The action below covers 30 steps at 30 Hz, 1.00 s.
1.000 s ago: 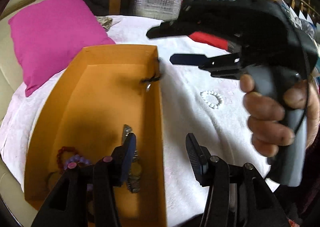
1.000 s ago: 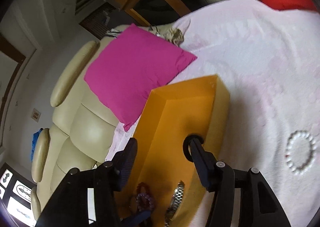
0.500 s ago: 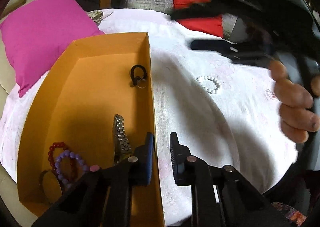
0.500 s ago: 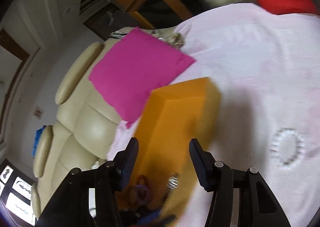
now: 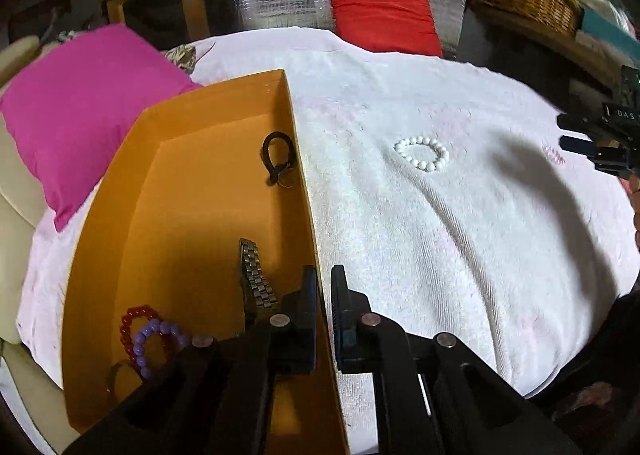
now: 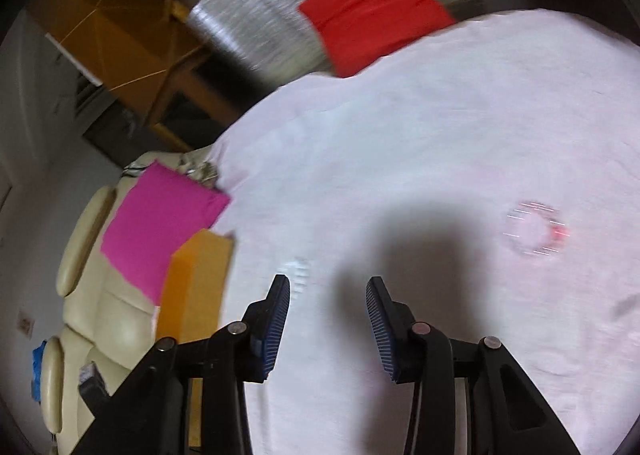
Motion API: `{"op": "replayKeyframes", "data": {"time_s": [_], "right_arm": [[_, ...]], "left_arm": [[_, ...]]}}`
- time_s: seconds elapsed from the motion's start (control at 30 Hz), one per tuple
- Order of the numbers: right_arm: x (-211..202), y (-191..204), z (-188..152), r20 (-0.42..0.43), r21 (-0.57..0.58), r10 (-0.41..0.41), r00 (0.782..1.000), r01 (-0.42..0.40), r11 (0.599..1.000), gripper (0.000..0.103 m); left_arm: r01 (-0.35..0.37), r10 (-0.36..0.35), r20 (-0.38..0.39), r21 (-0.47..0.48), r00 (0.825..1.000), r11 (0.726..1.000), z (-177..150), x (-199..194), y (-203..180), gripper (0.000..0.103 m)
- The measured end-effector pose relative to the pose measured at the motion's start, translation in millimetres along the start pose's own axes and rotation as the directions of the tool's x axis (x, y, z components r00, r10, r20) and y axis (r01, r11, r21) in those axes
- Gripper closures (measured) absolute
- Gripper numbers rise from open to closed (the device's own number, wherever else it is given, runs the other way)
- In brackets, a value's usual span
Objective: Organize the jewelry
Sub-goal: 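Release the purple bracelet into the box with the left tool while the right tool drops the hair tie in, then move both open tools back over the table toward the white and pink bracelets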
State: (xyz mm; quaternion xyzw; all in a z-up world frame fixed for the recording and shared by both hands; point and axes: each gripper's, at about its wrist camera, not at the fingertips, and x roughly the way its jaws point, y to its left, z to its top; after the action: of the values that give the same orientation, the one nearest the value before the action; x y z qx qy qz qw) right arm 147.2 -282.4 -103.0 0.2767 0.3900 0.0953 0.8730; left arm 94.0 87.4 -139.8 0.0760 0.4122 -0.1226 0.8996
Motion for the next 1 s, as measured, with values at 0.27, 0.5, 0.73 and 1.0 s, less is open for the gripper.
{"op": "replayKeyframes", "data": {"time_s": [0.27,0.5,0.73,1.0], "right_arm": [[-14.9,-29.0,-7.1,0.016,0.028,-0.040,0.999,0.040,0.999,0.059],[-24.6,-35.7,-13.1,0.026,0.038,-0.017,1.000,0.016,0.999,0.059],[-49.2,-58.2,-18.1,0.055,0.067,-0.017,0.998,0.013,0.998,0.059],[-70.9,-69.4,-24.0,0.084,0.040,-0.010,0.996,0.007,0.999,0.059]], "left_arm": [[-0.009,0.009,-0.011,0.045,1.000,0.999,-17.1,-15.0,-6.0,0.097],[0.064,-0.061,0.082,-0.035,0.995,0.997,4.1,-53.5,29.3,0.090],[0.010,0.047,0.270,-0.209,0.962,0.978,45.4,-134.6,93.9,0.052],[-0.028,0.040,0.264,-0.048,0.964,0.998,77.9,-112.3,3.9,0.052]]}}
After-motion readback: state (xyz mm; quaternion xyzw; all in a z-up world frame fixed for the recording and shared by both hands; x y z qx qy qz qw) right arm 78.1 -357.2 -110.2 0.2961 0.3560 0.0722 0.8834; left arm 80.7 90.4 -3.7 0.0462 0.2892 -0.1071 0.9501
